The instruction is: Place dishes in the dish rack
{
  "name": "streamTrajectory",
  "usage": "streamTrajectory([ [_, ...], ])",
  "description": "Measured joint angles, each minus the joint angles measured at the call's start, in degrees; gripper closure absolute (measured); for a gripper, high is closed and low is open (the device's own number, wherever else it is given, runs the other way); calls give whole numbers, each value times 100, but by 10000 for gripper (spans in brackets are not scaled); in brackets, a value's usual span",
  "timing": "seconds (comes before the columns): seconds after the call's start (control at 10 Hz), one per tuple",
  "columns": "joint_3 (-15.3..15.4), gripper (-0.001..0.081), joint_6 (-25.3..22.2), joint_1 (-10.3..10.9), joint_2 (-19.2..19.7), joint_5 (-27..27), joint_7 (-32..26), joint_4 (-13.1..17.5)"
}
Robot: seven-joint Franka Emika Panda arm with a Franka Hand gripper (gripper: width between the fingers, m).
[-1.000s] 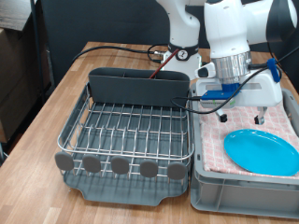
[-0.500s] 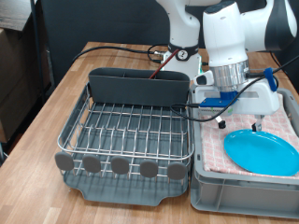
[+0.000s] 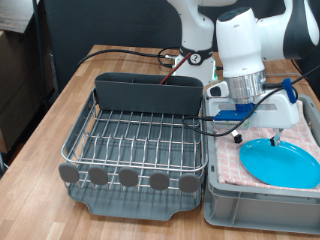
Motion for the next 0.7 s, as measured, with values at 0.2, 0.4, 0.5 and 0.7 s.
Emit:
streamTrajectory([
  [0.2,12,3,25,-3,26,8,-26,36],
  [0.4,12,3,34,-3,30,8,-26,59],
  [0.5,19,3,42,-3,35,32,-26,65],
  [0.7,100,3,45,-60,59,238,-146,90],
])
